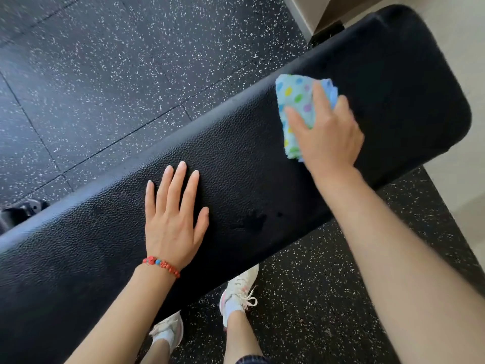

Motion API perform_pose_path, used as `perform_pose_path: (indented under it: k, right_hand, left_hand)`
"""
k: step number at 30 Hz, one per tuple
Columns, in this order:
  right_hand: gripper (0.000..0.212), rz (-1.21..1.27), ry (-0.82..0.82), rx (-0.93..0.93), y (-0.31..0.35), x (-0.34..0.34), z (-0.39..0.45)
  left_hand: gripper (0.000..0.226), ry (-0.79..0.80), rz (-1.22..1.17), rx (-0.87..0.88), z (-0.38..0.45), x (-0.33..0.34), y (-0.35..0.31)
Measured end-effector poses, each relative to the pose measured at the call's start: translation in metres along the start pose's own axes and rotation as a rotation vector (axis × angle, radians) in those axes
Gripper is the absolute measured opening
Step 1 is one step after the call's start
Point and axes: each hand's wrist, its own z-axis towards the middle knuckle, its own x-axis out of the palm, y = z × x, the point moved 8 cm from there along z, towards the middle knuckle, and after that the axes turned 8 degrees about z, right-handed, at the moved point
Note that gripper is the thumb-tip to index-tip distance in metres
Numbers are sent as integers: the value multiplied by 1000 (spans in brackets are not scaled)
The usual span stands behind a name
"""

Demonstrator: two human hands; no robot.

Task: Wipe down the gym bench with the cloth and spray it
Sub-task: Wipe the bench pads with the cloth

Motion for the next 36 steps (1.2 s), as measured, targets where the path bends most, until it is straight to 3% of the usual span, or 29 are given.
perform_pose_path:
  k: [6, 8, 13, 15, 19, 23, 29, 32, 36]
  right_hand:
    - [53, -6, -75, -432, 34, 3, -72]
    - [54, -25, -113, -406, 14, -4, -59]
    - [61, 12, -161, 67, -27, -18, -52]
    - [58, -3, -166, 27, -8, -13, -81]
    - [52, 48, -66, -227, 41, 4, -161]
    - [53, 25, -105, -338, 34, -1, -156]
    - [56, -31, -222, 170, -52, -32, -83]
    - [57, 1, -215, 265, -48, -28, -90]
    - [51, -10, -162, -173, -20, -22, -104]
  left_hand:
    - [55, -45, -29, 18, 14, -10, -14]
    - [55, -59, -50, 69, 26, -15, -27]
    - [53, -15, -35, 179, 57, -8, -43]
    - [53, 16, -31, 186, 62, -2, -41]
    - [53, -2, -50, 211, 62, 1, -38]
    - [52, 14, -44, 215, 64, 0, -39]
    - [53, 67, -57, 247, 72, -3, -46]
    - [53, 48, -54, 329, 83, -7, -61]
    - [52, 19, -86, 394, 105, -12, -88]
